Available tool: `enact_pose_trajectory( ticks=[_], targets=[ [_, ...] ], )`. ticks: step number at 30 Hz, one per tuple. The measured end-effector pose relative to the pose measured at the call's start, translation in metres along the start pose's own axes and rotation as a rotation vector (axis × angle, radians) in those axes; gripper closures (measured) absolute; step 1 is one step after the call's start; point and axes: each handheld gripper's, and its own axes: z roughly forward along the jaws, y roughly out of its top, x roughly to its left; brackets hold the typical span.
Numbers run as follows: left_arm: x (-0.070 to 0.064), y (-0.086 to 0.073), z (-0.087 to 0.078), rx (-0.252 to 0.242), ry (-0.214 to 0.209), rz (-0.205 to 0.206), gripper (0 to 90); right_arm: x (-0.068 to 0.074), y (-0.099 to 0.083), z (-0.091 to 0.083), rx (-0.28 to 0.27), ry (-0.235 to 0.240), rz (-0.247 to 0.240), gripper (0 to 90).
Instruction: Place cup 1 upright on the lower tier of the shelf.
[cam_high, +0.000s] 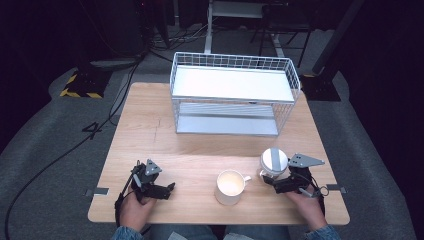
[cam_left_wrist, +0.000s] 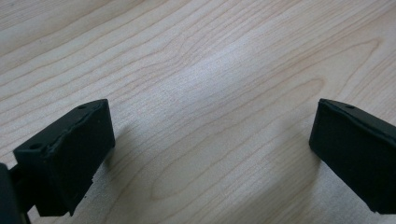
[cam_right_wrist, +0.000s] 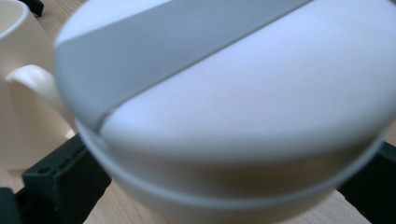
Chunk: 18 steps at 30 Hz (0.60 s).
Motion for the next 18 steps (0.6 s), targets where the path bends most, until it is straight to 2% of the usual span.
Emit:
enact_pose_trajectory(
  ticks=[4,5,7,8,12,18],
  targets=[
    [-0.0005,-0.0002,0.0003,-0.001,-0.005,-0.008,0.6,0.0002,-0.0010,0.0051,-0.007,-0.006,0.003,1.6],
    [-0.0005,-0.0002,0.0002,0.000,-0.003,-0.008,0.6,0.0002,-0.0014,0.0064,-0.005,-0.007,0.001,7.3],
    [-0.0005,-0.0002,0.0003,-0.001,-0.005,-0.008,0.6,0.0003,-0.0015,0.0066,-0.008,-0.008,-0.002,10.0],
    [-0.0004,-0.0002,0.0003,-0.001,-0.005,-0.008,0.6,0.0009,-0.0017,0.0068,-0.016,-0.008,-0.005,16.2],
    [-0.0005,-0.0002,0.0003,-0.001,-0.005,-0.009,0.6,0.0036,-0.0015,0.0068,-0.021,-0.036,-0.021,18.3],
    [-0.0005,-0.0002,0.0003,-0.001,-0.004,-0.009,0.6,0.0025,-0.0016,0.0066,-0.021,-0.033,-0.021,18.6]
  ],
)
